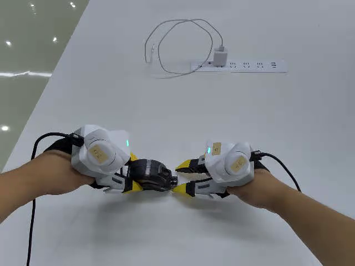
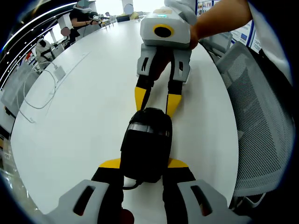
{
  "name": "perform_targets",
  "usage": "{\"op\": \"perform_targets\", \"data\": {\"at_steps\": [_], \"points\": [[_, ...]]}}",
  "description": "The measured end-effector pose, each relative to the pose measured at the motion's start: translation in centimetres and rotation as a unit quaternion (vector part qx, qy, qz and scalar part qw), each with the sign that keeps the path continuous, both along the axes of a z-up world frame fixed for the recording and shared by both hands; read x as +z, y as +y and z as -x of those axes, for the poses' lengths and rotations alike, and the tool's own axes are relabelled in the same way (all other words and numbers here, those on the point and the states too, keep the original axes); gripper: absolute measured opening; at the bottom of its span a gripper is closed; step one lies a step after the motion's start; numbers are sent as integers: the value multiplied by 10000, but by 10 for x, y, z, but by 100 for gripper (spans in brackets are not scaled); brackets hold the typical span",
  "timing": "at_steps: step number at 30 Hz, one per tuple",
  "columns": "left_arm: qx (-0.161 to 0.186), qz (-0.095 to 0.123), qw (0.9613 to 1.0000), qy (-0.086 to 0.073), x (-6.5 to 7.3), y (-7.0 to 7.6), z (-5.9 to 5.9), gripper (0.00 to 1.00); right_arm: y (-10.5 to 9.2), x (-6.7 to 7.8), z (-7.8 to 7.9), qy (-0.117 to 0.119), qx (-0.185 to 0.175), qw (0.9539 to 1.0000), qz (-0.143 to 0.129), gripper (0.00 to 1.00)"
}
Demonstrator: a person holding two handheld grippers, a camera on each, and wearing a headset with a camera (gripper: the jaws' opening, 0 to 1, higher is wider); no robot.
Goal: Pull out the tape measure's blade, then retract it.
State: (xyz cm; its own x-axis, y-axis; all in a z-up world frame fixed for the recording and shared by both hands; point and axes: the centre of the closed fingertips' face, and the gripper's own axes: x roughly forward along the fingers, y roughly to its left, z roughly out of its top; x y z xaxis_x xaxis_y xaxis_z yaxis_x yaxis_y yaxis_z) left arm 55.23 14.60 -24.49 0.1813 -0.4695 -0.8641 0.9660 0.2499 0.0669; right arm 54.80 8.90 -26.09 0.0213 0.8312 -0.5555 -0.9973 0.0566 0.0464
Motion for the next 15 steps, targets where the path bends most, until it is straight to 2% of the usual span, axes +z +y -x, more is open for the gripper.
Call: {"op": "perform_targets", "data": {"at_steps": [15], "points": [[-3,3,10000,-20,1,0,0,27,2,-1,6,57,145,9999,-29,15]]}}
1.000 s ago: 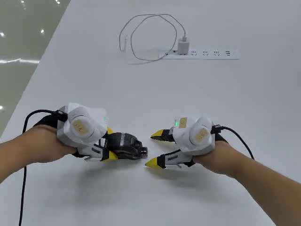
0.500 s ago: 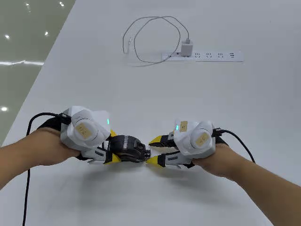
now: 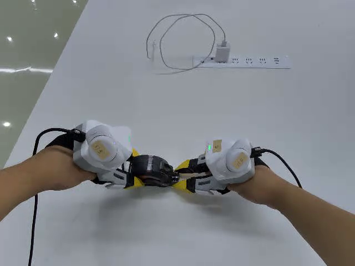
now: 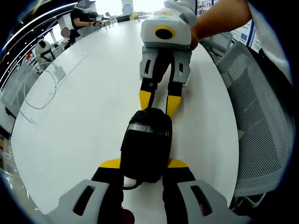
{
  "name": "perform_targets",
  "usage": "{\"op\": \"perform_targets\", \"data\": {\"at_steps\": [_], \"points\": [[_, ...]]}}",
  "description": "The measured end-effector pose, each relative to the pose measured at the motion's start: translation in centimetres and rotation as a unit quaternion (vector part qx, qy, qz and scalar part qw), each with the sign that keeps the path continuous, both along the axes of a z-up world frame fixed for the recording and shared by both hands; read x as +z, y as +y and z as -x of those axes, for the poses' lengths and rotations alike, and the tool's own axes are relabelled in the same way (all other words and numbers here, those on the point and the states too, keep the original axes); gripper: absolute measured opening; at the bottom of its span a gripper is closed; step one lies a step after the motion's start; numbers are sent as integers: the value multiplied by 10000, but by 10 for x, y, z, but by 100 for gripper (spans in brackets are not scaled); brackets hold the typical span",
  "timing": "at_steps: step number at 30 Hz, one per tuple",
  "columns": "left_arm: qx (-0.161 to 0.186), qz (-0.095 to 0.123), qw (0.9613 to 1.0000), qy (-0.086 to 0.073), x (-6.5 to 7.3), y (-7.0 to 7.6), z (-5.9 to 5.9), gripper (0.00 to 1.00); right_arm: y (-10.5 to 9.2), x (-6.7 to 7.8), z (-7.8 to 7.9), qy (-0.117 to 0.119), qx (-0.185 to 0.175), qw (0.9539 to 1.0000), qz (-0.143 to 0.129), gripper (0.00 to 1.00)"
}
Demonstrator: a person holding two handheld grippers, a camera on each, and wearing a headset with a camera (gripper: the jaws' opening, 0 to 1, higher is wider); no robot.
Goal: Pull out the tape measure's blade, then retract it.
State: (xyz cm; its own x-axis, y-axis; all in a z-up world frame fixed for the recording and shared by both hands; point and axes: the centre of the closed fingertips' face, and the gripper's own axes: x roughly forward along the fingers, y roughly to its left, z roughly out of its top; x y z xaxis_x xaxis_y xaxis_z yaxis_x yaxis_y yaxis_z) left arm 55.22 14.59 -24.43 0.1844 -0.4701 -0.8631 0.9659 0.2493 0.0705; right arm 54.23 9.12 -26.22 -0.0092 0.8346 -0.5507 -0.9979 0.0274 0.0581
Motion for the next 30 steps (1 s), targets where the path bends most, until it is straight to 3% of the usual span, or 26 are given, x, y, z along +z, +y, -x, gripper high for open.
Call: {"op": "perform_targets", "data": {"at_steps": [18,30], "points": [[-6,1,10000,-2,0,-1,0,27,-1,-2,-2,74,-19,10000,-50,12],[-31,-56,10000,-50,0,0,0,26,-1,-2,-2,-124,58,9999,49,10]]}}
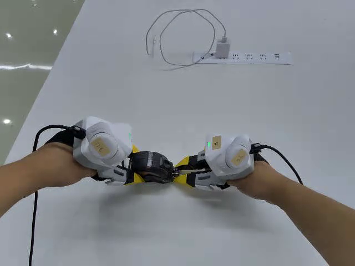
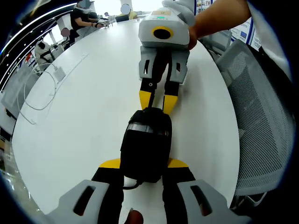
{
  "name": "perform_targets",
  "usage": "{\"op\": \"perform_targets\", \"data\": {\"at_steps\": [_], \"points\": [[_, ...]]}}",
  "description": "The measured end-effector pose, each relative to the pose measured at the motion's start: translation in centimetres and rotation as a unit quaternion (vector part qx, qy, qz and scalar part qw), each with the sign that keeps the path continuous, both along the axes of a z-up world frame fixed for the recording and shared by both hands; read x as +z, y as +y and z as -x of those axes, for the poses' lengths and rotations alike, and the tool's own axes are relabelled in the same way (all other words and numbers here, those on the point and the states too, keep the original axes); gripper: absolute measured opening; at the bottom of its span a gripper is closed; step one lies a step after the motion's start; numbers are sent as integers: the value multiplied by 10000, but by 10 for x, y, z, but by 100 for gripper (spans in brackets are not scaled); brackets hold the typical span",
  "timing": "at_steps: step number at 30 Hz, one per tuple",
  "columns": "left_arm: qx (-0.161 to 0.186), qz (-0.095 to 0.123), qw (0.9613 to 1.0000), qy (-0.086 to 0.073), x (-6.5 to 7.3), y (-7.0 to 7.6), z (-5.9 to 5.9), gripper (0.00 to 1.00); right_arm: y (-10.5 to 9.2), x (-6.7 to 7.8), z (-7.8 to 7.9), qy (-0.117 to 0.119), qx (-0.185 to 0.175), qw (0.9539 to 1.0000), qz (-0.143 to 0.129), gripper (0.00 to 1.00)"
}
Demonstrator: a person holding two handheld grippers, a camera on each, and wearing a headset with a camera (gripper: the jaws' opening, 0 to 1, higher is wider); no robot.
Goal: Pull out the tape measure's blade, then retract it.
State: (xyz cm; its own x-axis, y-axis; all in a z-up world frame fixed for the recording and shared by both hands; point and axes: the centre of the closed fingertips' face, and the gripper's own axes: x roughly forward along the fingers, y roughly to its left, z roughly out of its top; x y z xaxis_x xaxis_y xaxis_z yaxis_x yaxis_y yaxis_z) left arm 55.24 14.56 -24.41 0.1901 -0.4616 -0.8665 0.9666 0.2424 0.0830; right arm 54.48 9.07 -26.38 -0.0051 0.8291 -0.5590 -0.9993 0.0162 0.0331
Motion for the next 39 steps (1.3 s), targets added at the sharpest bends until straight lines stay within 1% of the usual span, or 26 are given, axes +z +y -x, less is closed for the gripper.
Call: {"op": "perform_targets", "data": {"at_steps": [1,2,4,9,13,17,22,27,32,39], "points": [[19,-5,10000,14,0,0,0,26,0,0,0,-9,8,10000,0,10],[-36,-21,10000,-20,1,0,0,26,0,0,0,-6,6,10000,0,9],[-16,0,10000,2,2,1,0,26,-1,0,0,11,-10,10000,7,9],[-53,-18,10000,-29,3,1,1,26,-1,0,0,-17,1,10000,40,9],[-66,-58,10000,-16,2,1,1,26,-3,1,0,28,-10,10000,41,8],[-59,-39,10000,-23,2,1,1,26,-3,0,0,20,8,10000,75,8],[-42,-33,10000,-12,2,1,1,26,-4,0,1,87,-9,9999,101,8],[7,-18,10000,-24,2,1,1,26,-5,0,1,45,12,9999,125,8],[14,-10,10000,-18,1,1,1,26,-13,1,-1,61,5,9998,170,8],[8,-9,10000,-18,0,0,1,26,-18,0,-1,57,-6,9997,219,8]]}}
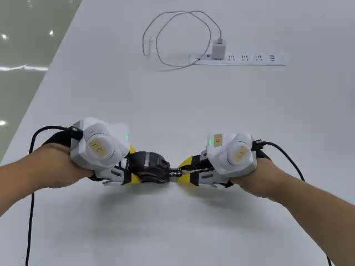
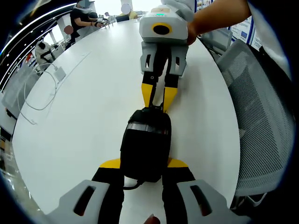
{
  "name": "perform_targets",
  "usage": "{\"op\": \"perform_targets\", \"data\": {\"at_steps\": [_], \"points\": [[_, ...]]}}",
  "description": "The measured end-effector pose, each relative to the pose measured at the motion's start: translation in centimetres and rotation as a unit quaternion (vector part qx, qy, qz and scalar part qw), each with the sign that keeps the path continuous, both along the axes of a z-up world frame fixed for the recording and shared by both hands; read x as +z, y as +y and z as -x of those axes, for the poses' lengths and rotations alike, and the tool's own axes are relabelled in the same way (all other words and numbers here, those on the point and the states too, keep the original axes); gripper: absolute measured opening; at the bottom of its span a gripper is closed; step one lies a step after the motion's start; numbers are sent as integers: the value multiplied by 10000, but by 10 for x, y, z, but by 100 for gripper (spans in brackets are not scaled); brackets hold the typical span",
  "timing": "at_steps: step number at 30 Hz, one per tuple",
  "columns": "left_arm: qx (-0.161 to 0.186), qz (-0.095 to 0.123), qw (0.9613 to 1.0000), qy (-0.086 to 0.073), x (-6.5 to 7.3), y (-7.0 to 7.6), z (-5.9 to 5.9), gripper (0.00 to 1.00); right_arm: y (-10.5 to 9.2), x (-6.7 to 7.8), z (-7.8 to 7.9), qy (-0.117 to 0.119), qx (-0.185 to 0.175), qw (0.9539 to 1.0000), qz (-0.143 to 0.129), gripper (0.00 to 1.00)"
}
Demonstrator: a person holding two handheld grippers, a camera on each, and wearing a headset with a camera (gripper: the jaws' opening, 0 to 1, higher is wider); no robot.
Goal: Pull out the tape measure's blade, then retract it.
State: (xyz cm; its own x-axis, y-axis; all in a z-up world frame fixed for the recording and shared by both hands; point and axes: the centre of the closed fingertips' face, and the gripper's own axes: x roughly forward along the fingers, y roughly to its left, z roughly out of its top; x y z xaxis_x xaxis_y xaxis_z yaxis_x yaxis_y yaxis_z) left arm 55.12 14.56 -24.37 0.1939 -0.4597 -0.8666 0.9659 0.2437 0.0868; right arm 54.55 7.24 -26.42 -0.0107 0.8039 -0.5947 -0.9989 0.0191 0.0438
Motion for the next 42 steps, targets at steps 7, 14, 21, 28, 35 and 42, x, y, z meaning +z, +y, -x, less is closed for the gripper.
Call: {"op": "perform_targets", "data": {"at_steps": [7,14,21,28,35,42], "points": [[-9,-10,10000,2,0,0,0,26,-8,0,0,15,-26,10000,37,8],[-15,-9,10000,6,0,0,-1,26,-18,0,0,-15,-65,9999,90,8],[-2,-28,10000,6,0,-1,-1,26,-24,0,-1,-39,-115,9999,118,8],[-5,-14,10000,12,0,-1,-1,26,-30,0,-1,-71,-138,9997,163,8],[2,-14,10000,18,-1,-1,-1,26,-36,0,-2,-69,-173,9997,183,8],[-5,-21,10000,14,0,-2,-1,26,-42,0,-2,-72,-181,9996,217,8]]}}
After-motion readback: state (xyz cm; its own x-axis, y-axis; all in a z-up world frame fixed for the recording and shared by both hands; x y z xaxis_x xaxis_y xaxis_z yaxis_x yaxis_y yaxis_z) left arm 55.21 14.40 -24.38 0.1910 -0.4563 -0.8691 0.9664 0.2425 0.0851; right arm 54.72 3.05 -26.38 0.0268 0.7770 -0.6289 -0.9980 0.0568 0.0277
